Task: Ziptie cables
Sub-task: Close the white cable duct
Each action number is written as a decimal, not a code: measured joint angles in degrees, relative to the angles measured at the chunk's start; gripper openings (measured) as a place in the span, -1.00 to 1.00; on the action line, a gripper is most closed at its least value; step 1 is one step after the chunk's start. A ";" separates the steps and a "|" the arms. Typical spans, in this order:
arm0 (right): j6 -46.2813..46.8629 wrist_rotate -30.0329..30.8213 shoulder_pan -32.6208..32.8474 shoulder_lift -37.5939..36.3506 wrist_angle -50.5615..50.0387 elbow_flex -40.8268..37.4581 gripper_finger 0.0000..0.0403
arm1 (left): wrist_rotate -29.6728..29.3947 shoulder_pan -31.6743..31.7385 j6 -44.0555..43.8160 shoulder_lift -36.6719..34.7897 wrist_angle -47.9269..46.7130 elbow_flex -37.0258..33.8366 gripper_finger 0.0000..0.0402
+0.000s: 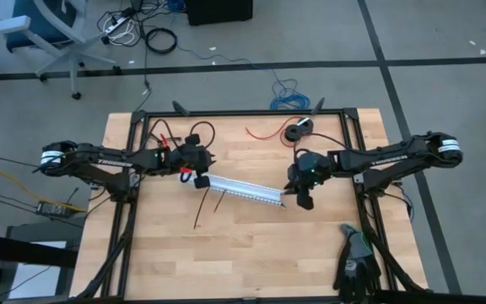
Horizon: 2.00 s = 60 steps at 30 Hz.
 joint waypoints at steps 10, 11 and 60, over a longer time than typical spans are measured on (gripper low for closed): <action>1.28 11.63 9.53 -2.23 -17.29 0.00 -0.95 | 2.09 -0.35 -9.12 -0.02 4.82 0.02 -0.53; 1.58 13.97 11.12 -2.82 -18.75 -0.07 -0.97 | 2.16 -0.66 -9.44 0.00 5.13 0.02 -0.53; -24.63 38.41 23.39 15.63 51.22 -22.40 -0.66 | 2.25 -4.70 -21.04 16.65 6.17 16.57 -0.53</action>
